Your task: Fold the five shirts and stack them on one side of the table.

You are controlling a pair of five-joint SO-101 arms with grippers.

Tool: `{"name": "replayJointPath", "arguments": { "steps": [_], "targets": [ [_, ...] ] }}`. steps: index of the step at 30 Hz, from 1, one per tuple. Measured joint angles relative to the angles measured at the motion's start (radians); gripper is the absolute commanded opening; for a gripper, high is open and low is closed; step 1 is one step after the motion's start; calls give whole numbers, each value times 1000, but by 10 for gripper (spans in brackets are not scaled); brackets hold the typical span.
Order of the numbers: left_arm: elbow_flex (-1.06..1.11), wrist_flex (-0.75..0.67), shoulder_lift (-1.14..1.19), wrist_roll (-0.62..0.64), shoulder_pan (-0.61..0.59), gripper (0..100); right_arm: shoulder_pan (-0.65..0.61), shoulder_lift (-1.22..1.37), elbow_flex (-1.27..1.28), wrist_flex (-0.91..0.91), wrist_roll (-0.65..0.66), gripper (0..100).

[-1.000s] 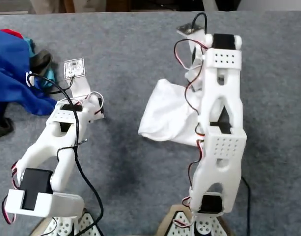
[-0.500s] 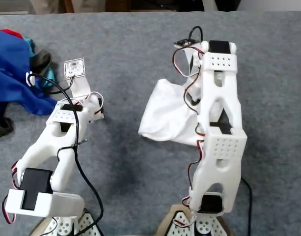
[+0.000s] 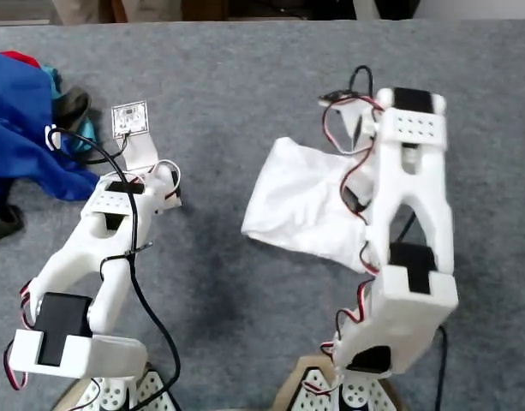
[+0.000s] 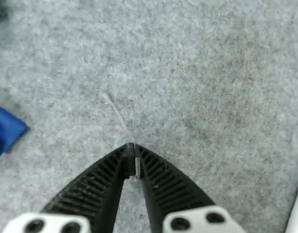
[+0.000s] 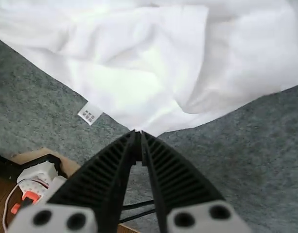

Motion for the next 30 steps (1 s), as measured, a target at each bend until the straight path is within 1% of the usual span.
{"name": "replayJointPath", "arguments": {
  "steps": [4, 8, 14, 18, 25, 30],
  "targets": [
    [0, 0, 0, 0, 0, 19, 0, -11, -48, -12, 0, 5],
    [0, 0, 0, 0, 0, 19, -2, 20, -201, -11, 0, 6],
    [0, 0, 0, 0, 0, 19, -29, 198, -506, 3, 0, 6],
    [0, 0, 0, 0, 0, 19, -58, 327, -643, 5, -26, 5],
    [0, 0, 0, 0, 0, 19, -94, 460, -684, 5, -31, 5],
    [0, 0, 0, 0, 0, 19, -94, 463, -598, 5, -31, 5]
  ]
}}
